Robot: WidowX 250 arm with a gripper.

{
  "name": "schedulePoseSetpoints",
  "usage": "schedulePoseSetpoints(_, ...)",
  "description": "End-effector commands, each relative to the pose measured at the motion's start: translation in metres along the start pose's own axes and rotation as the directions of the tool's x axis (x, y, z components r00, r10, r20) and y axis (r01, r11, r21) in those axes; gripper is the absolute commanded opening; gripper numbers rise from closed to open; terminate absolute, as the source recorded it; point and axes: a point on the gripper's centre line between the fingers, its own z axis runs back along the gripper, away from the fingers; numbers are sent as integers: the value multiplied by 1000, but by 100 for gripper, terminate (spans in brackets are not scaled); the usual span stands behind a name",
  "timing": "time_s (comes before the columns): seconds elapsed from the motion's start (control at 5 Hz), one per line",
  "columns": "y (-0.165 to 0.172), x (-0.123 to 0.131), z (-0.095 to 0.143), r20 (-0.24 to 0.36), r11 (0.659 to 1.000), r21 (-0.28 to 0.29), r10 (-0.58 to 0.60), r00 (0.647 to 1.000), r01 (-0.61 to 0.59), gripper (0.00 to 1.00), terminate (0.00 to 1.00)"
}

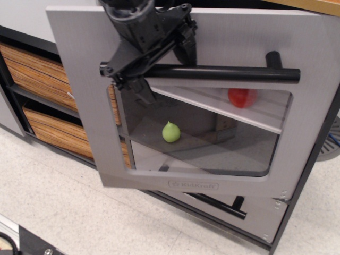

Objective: Open oven

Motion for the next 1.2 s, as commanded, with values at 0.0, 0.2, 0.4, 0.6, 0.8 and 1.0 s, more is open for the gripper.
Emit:
schedulePoseSetpoints(0.0,23,-11,41,39,975,-25,-222,974,223,100,0)
schedulePoseSetpoints(0.2,49,-23,31,14,933,30,-359,933,359,100,0)
schedulePoseSetpoints(0.4,77,-16,1,11,895,178,-418,908,410,100,0)
schedulePoseSetpoints(0.6,105,8,-25,2,882,308,-375,927,356,100,0)
schedulePoseSetpoints(0.8,119,30,-22,12,892,344,-316,949,293,100,0)
schedulePoseSetpoints(1.0,129,52,-6,39,909,341,-267,963,239,100,0)
